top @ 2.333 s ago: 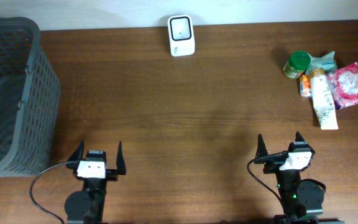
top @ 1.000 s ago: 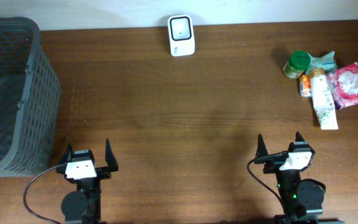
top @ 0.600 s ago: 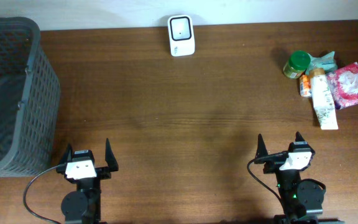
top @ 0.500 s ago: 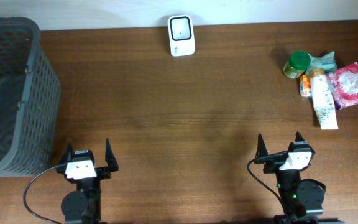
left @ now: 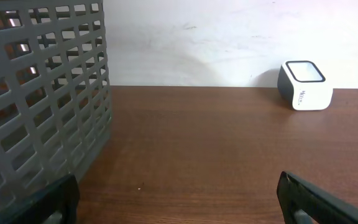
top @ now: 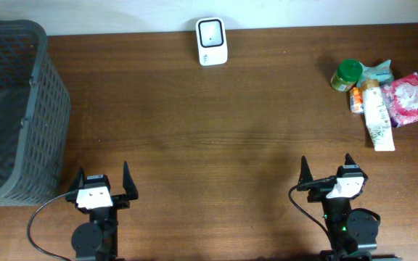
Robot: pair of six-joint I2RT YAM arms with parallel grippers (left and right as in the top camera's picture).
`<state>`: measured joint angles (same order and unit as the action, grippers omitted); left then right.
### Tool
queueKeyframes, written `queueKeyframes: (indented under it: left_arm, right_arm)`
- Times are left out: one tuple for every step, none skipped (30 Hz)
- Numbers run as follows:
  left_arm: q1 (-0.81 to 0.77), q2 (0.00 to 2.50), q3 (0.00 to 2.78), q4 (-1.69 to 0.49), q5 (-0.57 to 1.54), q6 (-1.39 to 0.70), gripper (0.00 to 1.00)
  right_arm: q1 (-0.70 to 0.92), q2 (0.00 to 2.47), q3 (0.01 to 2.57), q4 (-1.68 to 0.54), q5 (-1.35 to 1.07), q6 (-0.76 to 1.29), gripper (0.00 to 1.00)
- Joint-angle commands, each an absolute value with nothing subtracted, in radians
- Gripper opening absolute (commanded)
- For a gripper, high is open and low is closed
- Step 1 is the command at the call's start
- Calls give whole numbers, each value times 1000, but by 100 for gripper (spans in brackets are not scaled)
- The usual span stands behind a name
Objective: Scan the item barcode
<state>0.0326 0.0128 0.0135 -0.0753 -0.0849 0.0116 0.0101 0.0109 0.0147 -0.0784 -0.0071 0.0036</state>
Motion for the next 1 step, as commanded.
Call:
queueKeyframes:
  left_arm:
    - [38,5,9,-79,-71,31,99]
  right_arm:
    - [20,4,6,-81,1,12,98]
